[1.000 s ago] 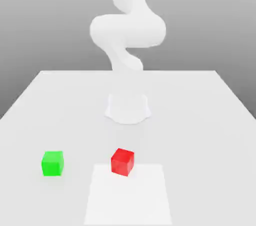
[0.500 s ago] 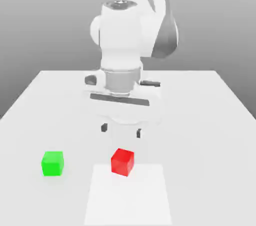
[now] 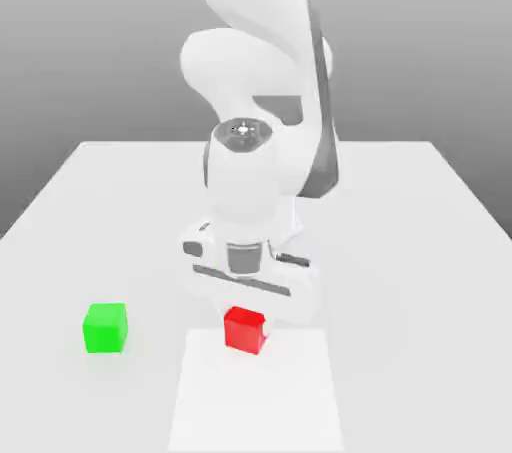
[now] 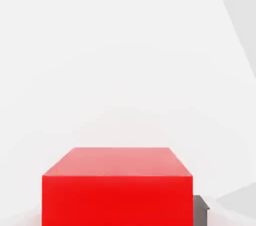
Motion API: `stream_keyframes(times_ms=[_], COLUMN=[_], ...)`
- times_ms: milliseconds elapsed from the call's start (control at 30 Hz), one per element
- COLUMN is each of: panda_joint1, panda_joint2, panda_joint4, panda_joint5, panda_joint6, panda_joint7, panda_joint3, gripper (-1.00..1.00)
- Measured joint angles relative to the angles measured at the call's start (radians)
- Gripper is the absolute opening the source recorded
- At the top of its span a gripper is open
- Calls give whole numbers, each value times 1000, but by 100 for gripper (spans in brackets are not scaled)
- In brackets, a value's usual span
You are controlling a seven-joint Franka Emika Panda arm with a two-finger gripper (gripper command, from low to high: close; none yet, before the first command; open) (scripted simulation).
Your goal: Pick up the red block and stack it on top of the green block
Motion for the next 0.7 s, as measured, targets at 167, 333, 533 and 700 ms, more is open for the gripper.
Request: stream_keyframes(times_ms=[167, 333, 533, 700], panda_joint1=[1, -75, -277, -286], panda_joint2=[-169, -274, -265, -118], panda_joint4=[-23, 4, 124, 146], panda_joint5=[28, 7, -43, 49], panda_joint6=[-145, -277, -386, -264], panda_joint7=[-20, -50, -141, -222], panda_joint3=[8, -59, -249, -267], gripper=[-100, -100, -100, -100])
